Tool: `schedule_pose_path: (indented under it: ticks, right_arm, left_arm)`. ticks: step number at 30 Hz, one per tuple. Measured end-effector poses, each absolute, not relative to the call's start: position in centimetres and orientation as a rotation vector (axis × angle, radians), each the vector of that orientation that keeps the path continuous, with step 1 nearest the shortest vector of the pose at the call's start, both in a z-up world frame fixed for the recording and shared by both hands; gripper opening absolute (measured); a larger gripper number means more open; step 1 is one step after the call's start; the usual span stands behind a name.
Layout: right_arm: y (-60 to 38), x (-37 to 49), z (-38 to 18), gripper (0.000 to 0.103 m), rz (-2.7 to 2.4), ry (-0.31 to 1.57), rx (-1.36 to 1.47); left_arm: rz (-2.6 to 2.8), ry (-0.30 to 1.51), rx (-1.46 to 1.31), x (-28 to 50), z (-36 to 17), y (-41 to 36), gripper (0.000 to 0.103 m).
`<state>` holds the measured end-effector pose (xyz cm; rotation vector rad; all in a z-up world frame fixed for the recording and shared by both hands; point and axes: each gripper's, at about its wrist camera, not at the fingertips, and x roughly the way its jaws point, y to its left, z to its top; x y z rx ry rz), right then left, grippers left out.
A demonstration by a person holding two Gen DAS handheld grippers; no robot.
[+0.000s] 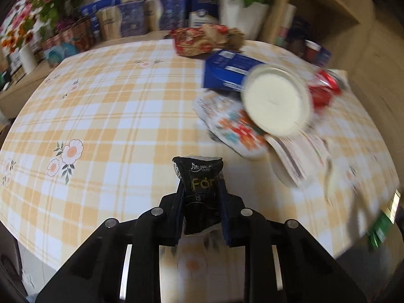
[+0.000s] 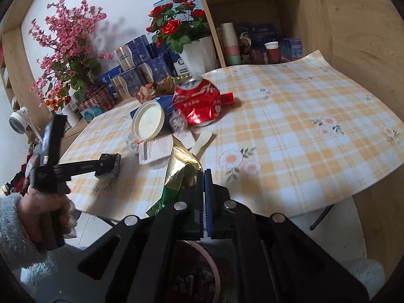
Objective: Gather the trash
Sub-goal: 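Drop the black packet into the bin with the left tool while the right tool drops the wrapper in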
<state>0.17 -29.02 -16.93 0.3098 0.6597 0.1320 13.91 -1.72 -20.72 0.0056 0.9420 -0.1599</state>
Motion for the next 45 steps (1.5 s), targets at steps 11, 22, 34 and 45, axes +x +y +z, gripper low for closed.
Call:
schedule_pose_path:
  ticks: [11, 22, 34, 45]
  right_arm:
    - [-26.3, -2.8, -19.0, 0.005, 0.187, 0.693, 0.276]
    - [-23.4, -3.2, -20.0, 0.005, 0.249, 0.757, 0.186]
    - [-22.9, -2.8, -20.7, 0.005, 0.265, 0.797, 0.162]
    - [-21.8, -2.6, -21.1, 0.005, 0.286, 0.818, 0.125]
  left_arm:
    - [-0.390, 0.927, -0.008, 3.9, -20.6, -2.2, 0.017]
    - [-0.533, 0.962, 0.035, -2.4, -24.9, -3.9, 0.017]
    - [-0.536, 0.973, 0.001, -1.8, -26.4, -3.4, 0.021]
    - [-0.447, 0.829, -0.041, -2.1, -24.0, -1.6, 0.069]
